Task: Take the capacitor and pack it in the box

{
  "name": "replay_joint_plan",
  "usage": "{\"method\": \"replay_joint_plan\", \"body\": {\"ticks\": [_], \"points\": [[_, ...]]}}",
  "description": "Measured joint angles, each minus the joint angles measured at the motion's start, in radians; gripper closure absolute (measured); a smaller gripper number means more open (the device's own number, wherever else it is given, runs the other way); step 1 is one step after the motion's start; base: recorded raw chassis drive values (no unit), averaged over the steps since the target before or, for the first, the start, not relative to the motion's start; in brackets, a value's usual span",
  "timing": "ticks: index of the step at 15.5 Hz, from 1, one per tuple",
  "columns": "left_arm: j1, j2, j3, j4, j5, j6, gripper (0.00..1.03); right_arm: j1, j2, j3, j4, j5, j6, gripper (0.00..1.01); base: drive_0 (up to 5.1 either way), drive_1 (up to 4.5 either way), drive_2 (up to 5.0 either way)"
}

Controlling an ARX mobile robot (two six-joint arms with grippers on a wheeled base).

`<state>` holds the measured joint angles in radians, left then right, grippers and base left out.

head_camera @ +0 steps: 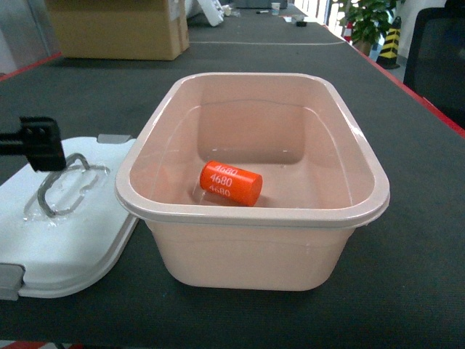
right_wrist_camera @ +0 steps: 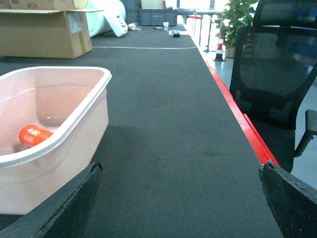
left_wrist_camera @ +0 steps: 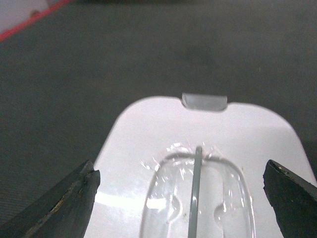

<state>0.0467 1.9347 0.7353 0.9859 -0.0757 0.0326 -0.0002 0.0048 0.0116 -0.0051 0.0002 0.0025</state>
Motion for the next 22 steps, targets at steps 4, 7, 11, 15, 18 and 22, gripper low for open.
{"method": "replay_joint_plan", "body": {"ticks": [4,7,11,15,18,22], "points": [[-0.002,0.185,0.084,-0.079,0.039,0.019,0.05,0.000,0.000,0.000,0.000,0.000,0.000,0.03,0.0,0.00,0.0],[-0.009,0.202,0.116,-0.127,0.039,0.019,0.21,0.000,0.000,0.000,0.000,0.000,0.000,0.03,0.0,0.00,0.0],[-0.011,0.209,0.132,-0.157,0.037,0.001,0.65,0.000,0.000,0.000,0.000,0.000,0.000,0.03,0.0,0.00,0.0],[-0.011,0.209,0.133,-0.142,0.034,0.019,1.01,0.000,0.000,0.000,0.000,0.000,0.000,0.03,0.0,0.00,0.0],[-0.009,0.155,0.131,-0.194,0.034,0.027,1.01,0.000,0.000,0.000,0.000,0.000,0.000,0.03,0.0,0.00,0.0],[0.010,-0.114,0.187,-0.372,0.000,-0.019,1.01,0.000,0.000,0.000,0.000,0.000,0.000,0.03,0.0,0.00,0.0]]}}
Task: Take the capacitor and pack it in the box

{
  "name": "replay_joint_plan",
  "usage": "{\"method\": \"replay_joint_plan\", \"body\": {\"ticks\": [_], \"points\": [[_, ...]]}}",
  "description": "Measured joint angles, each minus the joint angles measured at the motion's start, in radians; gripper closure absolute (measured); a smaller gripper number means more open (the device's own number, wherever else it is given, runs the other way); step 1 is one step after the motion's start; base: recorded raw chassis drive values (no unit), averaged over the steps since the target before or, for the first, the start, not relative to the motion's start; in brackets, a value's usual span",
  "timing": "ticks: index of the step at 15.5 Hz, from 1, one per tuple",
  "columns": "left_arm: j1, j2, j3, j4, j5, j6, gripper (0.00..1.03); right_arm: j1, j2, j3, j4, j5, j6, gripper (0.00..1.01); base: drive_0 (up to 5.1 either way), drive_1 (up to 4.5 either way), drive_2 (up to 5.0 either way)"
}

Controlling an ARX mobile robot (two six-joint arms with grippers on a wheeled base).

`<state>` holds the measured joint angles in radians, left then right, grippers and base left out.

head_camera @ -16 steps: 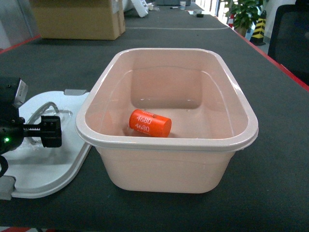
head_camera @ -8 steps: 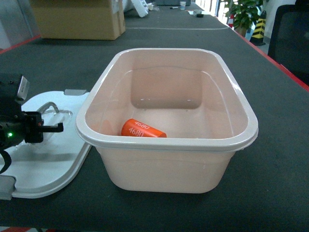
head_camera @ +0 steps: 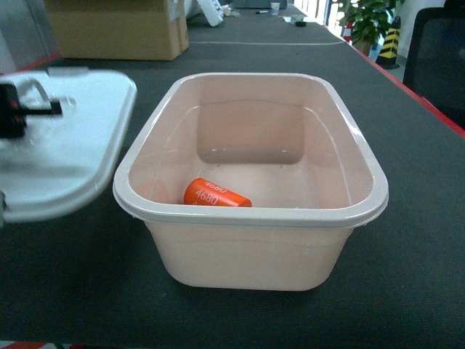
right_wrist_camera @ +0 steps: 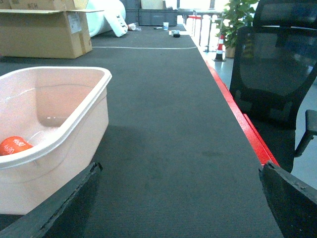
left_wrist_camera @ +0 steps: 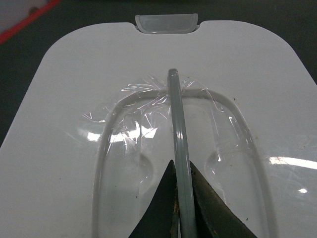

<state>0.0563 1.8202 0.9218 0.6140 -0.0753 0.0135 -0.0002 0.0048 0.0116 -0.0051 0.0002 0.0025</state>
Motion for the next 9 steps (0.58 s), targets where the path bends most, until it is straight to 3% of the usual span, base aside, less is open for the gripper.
{"method": "replay_joint_plan", "body": {"ticks": [3,4,6,9], "points": [[-0.055,-0.193,0.108,-0.196,-0.074,-0.096,1.01,0.000,0.000,0.000,0.000,0.000,0.000,0.03,0.0,0.00,0.0],[-0.197,-0.265,0.129,-0.306,-0.118,-0.169,1.01,0.000,0.000,0.000,0.000,0.000,0.000,0.03,0.0,0.00,0.0],[-0.341,-0.259,0.129,-0.351,-0.199,-0.191,1.01,0.000,0.000,0.000,0.000,0.000,0.000,0.03,0.0,0.00,0.0],[-0.467,-0.233,0.150,-0.356,-0.291,-0.201,1.01,0.000,0.000,0.000,0.000,0.000,0.000,0.03,0.0,0.00,0.0]]}}
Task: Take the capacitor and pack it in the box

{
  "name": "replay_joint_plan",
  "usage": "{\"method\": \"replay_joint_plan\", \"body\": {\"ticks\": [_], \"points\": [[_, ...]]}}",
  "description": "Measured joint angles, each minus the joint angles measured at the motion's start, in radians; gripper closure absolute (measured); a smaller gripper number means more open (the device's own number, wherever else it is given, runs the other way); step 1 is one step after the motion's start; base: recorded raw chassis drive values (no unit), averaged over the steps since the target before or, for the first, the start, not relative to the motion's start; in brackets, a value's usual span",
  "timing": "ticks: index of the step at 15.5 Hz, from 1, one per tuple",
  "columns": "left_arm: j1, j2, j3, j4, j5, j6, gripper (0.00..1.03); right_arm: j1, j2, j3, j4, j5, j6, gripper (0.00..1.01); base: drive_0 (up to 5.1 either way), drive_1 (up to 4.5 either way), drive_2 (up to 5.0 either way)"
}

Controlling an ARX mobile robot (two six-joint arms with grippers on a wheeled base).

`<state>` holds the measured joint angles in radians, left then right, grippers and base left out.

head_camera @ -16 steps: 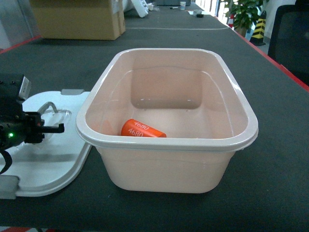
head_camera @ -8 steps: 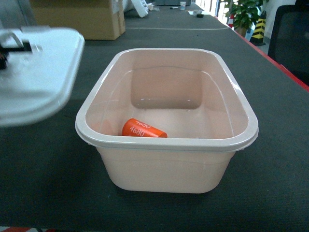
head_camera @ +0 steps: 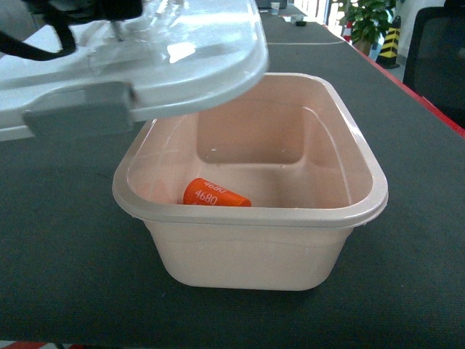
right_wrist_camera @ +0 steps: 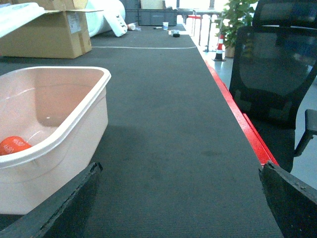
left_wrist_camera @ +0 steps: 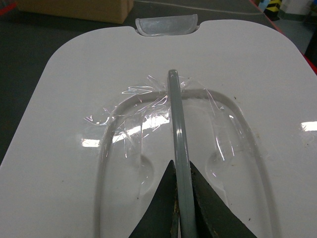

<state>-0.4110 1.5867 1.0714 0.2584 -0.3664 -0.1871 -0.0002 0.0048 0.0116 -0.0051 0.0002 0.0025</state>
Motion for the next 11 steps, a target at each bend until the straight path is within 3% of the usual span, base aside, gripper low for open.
{"method": "replay_joint_plan", "body": {"ticks": [4,7,11], "points": [[-0.180,0.103,0.071,-0.029,-0.108,-0.019,1.01,0.000,0.000,0.000,0.000,0.000,0.000,0.03,0.0,0.00,0.0],[-0.205,0.133,0.090,-0.026,-0.111,-0.019,1.01,0.000,0.000,0.000,0.000,0.000,0.000,0.03,0.0,0.00,0.0],[-0.246,0.222,0.145,-0.065,-0.167,-0.023,1.01,0.000,0.000,0.000,0.000,0.000,0.000,0.03,0.0,0.00,0.0]]}}
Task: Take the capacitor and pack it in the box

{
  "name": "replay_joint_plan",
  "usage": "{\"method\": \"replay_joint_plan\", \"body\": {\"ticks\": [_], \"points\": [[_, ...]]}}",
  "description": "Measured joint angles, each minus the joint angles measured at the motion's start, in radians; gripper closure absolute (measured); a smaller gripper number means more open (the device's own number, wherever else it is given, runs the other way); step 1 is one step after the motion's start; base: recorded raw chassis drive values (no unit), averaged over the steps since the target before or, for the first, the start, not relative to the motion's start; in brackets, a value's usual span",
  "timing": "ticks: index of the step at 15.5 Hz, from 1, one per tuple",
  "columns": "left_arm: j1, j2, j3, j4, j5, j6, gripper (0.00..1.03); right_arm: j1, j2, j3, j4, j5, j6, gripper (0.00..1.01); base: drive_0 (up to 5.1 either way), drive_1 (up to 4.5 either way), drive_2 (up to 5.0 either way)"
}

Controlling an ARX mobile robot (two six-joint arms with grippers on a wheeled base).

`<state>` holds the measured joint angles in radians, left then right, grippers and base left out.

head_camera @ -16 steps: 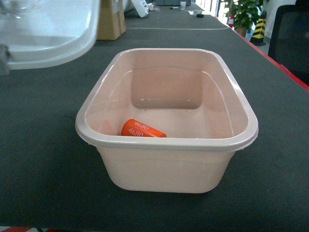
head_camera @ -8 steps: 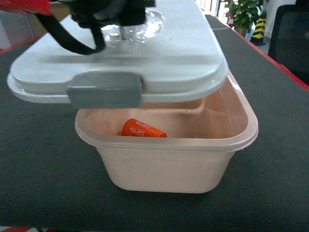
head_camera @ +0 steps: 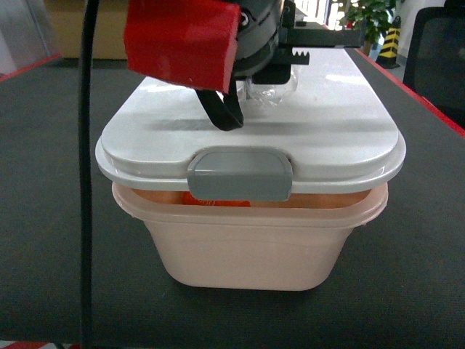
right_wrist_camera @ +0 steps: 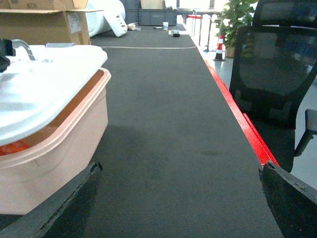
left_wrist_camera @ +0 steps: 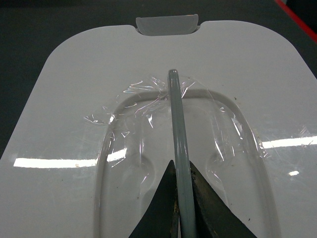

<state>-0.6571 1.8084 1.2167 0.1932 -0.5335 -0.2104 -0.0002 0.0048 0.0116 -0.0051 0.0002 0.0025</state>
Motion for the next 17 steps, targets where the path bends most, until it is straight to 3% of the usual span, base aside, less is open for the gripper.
{"method": "replay_joint_plan", "body": {"ticks": [5,9,13,14,17], "points": [[0.000,0.037,0.018,-0.050,-0.016,-0.012,1.01,0.000,0.000,0.000,0.000,0.000,0.000,0.03,0.0,0.00,0.0],[0.014,0.050,0.017,-0.045,0.043,-0.047,1.01,0.000,0.000,0.000,0.000,0.000,0.000,0.03,0.0,0.00,0.0],[0.019,0.058,0.002,-0.025,0.056,-0.060,1.01,0.000,0.000,0.000,0.000,0.000,0.000,0.03,0.0,0.00,0.0],[0.019,0.057,-0.006,-0.005,0.067,-0.066,0.96,0.000,0.000,0.000,0.000,0.000,0.000,0.03,0.0,0.00,0.0],[0.018,0.023,-0.054,0.072,0.164,-0.083,0.58,0.000,0.000,0.000,0.000,0.000,0.000,0.03,0.0,0.00,0.0]]}}
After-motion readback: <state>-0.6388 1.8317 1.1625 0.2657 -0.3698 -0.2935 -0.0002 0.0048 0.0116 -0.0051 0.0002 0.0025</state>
